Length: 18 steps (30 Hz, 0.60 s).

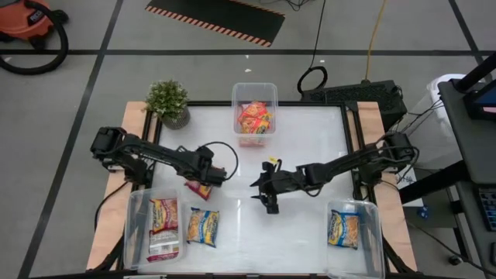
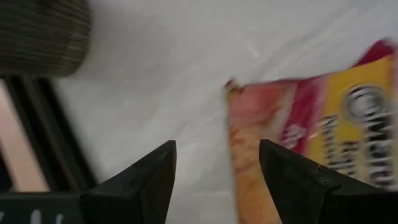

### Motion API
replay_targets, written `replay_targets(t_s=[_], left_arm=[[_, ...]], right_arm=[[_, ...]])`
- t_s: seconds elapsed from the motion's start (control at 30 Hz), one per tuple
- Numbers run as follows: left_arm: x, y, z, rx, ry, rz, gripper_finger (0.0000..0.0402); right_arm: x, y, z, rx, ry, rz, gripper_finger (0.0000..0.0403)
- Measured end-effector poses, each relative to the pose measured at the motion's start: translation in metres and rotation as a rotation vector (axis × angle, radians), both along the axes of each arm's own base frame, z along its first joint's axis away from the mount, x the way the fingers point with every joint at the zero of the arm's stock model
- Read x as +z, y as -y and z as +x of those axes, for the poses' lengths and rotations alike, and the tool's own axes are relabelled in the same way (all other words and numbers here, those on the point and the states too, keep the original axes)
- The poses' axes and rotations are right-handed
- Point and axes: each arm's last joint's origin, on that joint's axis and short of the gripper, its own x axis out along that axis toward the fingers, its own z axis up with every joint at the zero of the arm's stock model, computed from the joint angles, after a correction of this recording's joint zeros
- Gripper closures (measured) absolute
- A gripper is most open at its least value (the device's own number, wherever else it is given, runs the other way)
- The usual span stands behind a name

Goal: Sort Maruchan noodles
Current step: Put the red noodle pack into the bottom left transparent bin

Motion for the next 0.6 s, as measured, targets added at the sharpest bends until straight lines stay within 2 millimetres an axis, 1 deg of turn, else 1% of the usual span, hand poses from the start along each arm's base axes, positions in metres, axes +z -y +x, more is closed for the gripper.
replay_targets(t_s=[0.13, 0.23, 0.3, 0.47, 0.6], left_arm=[[-0.002, -0.009, -0.006, 0.058, -0.05, 0.007, 0.0167], [-0.013, -0.017, -0.007, 0.055, -0.046, -0.008, 0.0167], [-0.022, -0.021, -0.008, 0.047, -0.043, -0.048, 0.0167], [-0.036, -0.025, -0.009, 0.069, 0.007, -0.082, 0.0167], [-0.038, -0.023, -0.003, 0.051, 0.073, -0.088, 0.0167]], right_arm=[[-0.001, 0.003, 0.001, 0.001, -0.004, 0.007, 0.022], [0.003, 0.004, 0.0, 0.001, 0.008, 0.011, 0.022], [0.007, 0.004, -0.001, 0.001, 0.018, 0.014, 0.022], [0.007, 0.001, -0.002, 0.008, 0.01, 0.013, 0.022], [0.007, 0.001, -0.003, 0.011, 0.002, 0.013, 0.022]])
